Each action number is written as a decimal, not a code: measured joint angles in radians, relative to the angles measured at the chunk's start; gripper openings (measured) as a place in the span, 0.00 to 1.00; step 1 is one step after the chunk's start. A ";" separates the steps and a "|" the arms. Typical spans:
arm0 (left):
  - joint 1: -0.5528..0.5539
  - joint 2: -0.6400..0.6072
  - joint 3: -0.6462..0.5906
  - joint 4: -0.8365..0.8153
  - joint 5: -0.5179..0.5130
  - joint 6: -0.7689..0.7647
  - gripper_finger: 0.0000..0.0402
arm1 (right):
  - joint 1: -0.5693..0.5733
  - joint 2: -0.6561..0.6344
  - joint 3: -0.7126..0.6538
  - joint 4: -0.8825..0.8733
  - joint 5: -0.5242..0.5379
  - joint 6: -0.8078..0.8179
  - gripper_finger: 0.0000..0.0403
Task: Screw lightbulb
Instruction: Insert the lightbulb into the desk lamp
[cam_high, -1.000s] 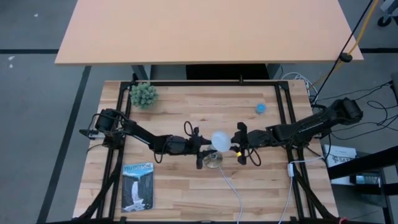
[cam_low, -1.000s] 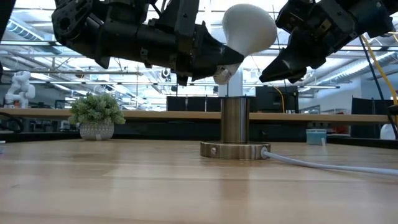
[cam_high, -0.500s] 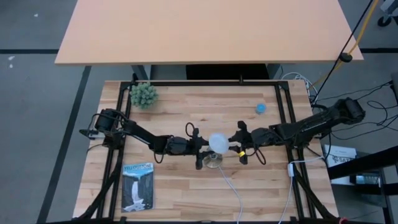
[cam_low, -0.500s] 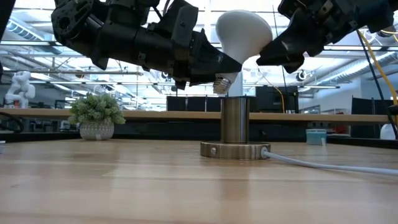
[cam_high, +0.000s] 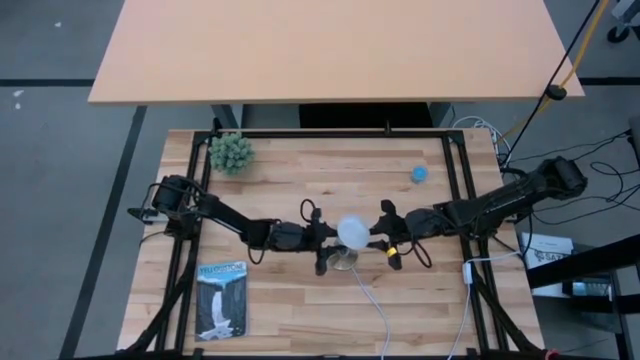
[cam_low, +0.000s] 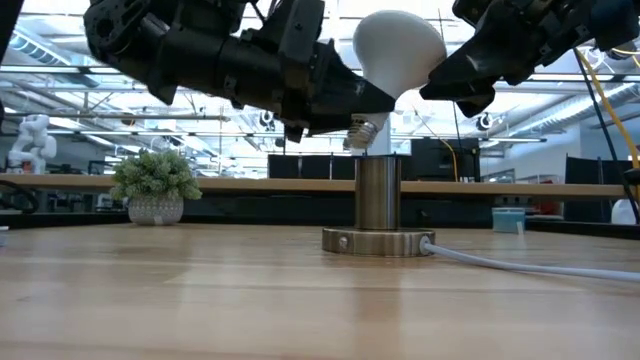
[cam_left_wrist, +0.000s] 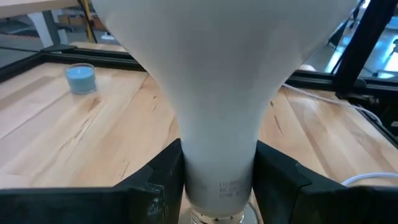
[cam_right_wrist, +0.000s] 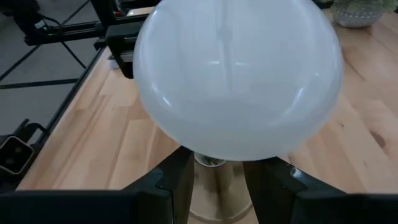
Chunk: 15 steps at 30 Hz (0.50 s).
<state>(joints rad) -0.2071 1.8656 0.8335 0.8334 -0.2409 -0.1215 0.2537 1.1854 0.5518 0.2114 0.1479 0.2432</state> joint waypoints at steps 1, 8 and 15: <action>0.000 0.000 0.015 -0.030 0.000 0.000 0.38 | 0.002 0.000 0.000 -0.001 0.000 0.000 0.32; 0.000 0.000 0.088 -0.197 0.001 0.000 0.38 | 0.024 0.000 0.000 -0.001 0.004 0.004 0.32; -0.008 0.000 0.089 -0.211 0.003 -0.001 0.38 | 0.030 0.000 0.000 -0.001 0.003 0.006 0.32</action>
<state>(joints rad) -0.2147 1.8656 0.9222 0.6224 -0.2378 -0.1225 0.2836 1.1858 0.5518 0.2108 0.1513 0.2497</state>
